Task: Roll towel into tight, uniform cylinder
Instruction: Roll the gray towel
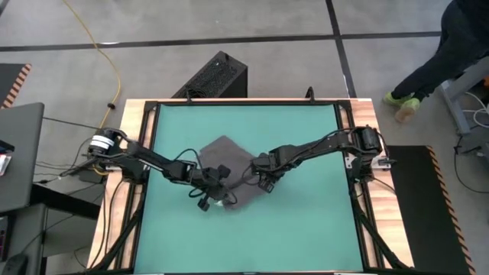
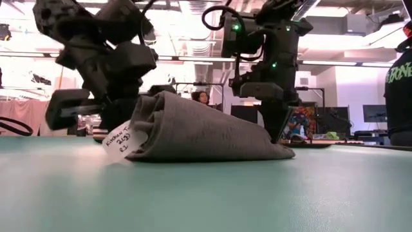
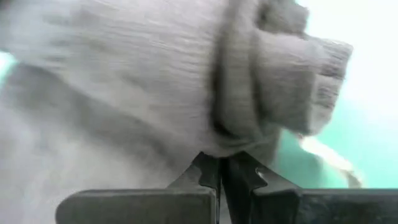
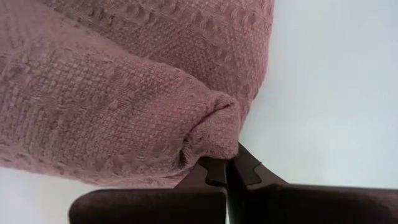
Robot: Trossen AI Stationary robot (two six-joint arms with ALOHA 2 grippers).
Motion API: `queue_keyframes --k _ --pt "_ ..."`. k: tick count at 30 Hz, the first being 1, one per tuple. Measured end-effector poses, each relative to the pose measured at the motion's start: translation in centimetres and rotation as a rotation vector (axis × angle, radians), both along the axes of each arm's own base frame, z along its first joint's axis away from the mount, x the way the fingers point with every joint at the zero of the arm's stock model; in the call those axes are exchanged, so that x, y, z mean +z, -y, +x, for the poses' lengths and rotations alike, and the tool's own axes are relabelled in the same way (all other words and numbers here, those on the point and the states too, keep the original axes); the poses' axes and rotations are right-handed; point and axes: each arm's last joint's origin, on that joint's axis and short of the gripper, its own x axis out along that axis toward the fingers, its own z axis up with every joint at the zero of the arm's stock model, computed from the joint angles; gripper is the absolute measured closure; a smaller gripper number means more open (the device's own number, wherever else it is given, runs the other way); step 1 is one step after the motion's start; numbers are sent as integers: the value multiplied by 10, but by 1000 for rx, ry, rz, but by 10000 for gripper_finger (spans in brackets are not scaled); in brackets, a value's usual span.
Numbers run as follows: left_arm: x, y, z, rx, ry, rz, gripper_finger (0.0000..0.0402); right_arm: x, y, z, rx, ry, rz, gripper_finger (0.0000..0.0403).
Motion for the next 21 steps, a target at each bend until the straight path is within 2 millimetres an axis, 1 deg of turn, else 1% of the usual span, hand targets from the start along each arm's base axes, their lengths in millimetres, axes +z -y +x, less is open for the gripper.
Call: queue_keyframes --k 3,6,7,9,11,12,14,19,21 --pt "20 4 -6 51 67 118 402 0 -1 0 3 2 0 396" --pt "50 12 -13 66 207 171 402 0 -2 1 6 9 0 396" --pt "60 15 -16 64 257 158 401 0 -2 1 6 15 0 396" --pt "78 21 -19 28 352 71 401 0 -2 2 7 26 1 396" --pt "85 28 -21 -48 396 -5 402 1 -2 3 7 33 1 396" --pt "85 31 -20 -66 402 -14 401 1 -2 3 8 33 1 396" --pt "77 35 -17 -88 390 2 402 1 -2 3 9 33 1 396" --pt "44 39 -1 -94 329 59 402 1 -3 3 7 35 1 394" --pt "35 38 5 -74 338 72 401 1 -3 3 7 36 2 394"
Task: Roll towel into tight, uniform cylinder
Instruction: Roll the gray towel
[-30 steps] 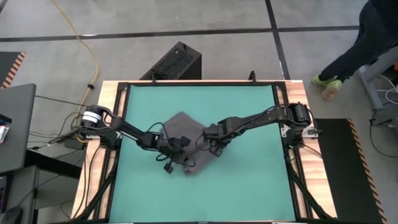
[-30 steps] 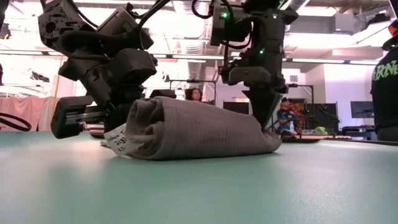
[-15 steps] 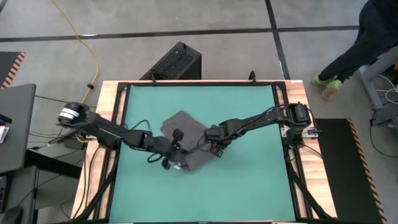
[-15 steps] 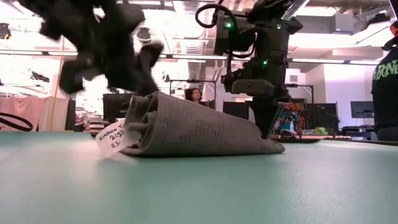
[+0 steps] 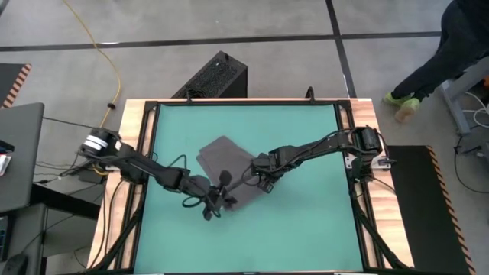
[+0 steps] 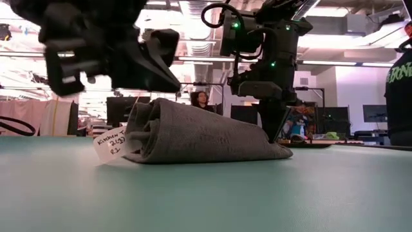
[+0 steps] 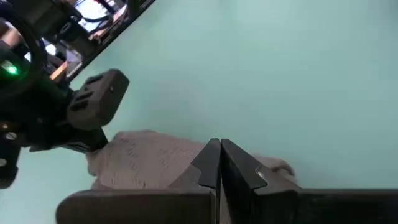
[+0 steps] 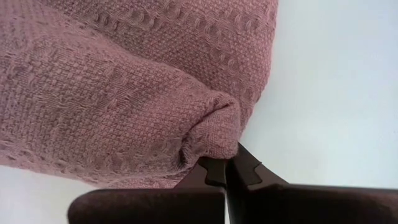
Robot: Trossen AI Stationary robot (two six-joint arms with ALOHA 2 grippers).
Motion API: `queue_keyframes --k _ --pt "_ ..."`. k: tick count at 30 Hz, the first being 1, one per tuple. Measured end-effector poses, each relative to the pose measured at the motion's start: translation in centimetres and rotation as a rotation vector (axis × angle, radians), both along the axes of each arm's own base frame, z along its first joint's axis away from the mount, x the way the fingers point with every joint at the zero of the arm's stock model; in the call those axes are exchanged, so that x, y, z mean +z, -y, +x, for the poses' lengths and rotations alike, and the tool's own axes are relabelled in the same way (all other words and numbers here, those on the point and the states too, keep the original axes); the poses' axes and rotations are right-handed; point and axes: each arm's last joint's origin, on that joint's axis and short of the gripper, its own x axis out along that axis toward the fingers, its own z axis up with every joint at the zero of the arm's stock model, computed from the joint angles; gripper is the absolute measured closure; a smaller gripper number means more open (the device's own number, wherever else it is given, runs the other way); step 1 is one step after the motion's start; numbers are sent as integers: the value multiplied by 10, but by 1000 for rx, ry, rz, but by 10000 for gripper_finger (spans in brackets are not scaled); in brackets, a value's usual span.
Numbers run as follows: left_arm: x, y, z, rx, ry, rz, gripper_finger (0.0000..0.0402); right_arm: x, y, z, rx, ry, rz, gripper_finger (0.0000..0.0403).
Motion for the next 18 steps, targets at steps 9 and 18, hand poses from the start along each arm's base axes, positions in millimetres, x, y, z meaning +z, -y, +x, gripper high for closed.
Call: queue_keyframes --k 9,18 --pt "-13 -9 9 51 -3 -33 402 0 0 1 1 15 4 393" --pt "-23 -18 6 127 -124 -65 401 0 -3 2 35 17 -1 377"
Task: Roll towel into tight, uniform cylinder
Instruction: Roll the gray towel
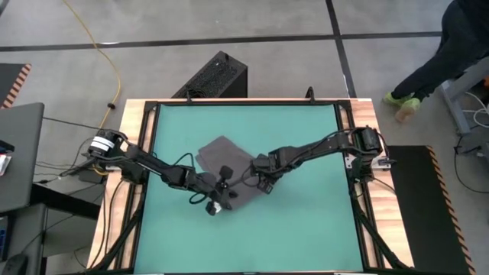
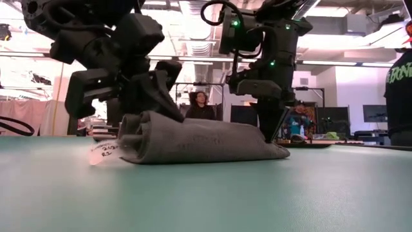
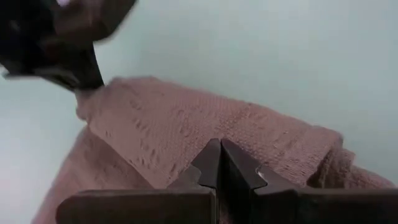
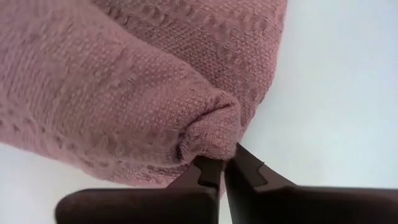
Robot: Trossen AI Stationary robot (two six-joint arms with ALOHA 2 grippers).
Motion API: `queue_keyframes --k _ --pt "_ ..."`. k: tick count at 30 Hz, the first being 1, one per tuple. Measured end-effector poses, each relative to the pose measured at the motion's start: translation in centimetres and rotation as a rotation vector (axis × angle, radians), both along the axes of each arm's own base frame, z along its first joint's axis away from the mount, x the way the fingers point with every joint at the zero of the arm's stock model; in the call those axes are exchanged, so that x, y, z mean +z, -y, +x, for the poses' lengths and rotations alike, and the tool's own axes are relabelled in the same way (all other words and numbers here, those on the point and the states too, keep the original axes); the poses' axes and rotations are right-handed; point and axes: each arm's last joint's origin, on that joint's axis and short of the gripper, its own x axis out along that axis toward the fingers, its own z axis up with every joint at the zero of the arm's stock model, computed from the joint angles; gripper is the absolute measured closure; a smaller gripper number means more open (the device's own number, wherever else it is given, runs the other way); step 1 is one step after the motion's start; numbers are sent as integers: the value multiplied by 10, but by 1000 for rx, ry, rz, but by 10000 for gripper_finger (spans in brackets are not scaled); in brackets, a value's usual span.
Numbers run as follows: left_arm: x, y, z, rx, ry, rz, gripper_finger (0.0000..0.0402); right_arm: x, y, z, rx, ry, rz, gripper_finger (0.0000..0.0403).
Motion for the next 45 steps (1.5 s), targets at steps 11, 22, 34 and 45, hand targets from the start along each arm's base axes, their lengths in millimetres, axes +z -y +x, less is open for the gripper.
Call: queue_keyframes --k 11,22,34,45 --pt "-10 -3 -6 41 -124 -27 401 18 -8 5 96 33 -26 353" --pt "-24 -5 -20 70 -194 -86 401 52 -9 -2 220 91 -101 351" --pt "-30 -6 -26 57 -219 -68 401 55 -10 -4 441 27 -322 312" --pt "-33 -5 -31 -45 -287 -53 401 58 -44 7 854 155 -433 311"
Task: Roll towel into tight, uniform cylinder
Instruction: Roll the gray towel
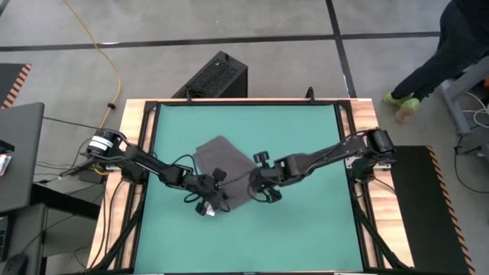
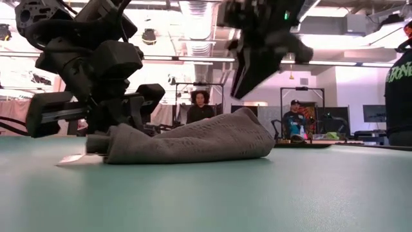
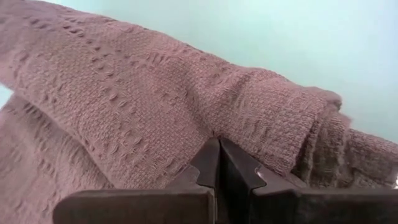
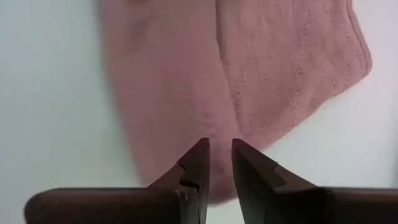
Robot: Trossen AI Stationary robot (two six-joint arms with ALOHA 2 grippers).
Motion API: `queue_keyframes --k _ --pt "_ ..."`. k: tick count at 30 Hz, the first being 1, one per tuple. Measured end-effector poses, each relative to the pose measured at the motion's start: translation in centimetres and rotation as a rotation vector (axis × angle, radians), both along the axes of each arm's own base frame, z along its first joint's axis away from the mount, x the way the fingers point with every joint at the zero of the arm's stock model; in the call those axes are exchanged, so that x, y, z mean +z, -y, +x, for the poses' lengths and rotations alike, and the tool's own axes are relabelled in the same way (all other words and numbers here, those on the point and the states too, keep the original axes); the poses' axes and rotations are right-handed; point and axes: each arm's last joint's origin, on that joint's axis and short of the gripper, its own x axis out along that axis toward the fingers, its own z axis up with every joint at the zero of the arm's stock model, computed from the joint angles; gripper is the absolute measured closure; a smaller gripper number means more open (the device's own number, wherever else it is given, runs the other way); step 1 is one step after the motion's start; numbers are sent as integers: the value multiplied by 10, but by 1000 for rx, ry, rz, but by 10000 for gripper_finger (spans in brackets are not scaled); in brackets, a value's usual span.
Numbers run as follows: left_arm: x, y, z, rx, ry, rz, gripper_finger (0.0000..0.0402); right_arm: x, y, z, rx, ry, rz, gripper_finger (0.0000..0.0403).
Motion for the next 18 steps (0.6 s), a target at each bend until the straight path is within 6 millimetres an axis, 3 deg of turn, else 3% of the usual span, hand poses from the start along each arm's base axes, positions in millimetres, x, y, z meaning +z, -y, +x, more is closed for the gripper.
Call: queue_keyframes --k 4,9,12,18 --pt "-2 4 -3 -28 -38 -19 401 -20 12 9 39 -17 -47 311" --pt "-4 12 -8 -63 -69 -12 401 -13 33 26 114 110 -93 311" --pt "-5 18 -12 -100 -102 7 401 -13 53 34 188 169 -28 310" --pt "-6 25 -16 -144 -112 32 401 -37 95 54 213 240 -41 310"
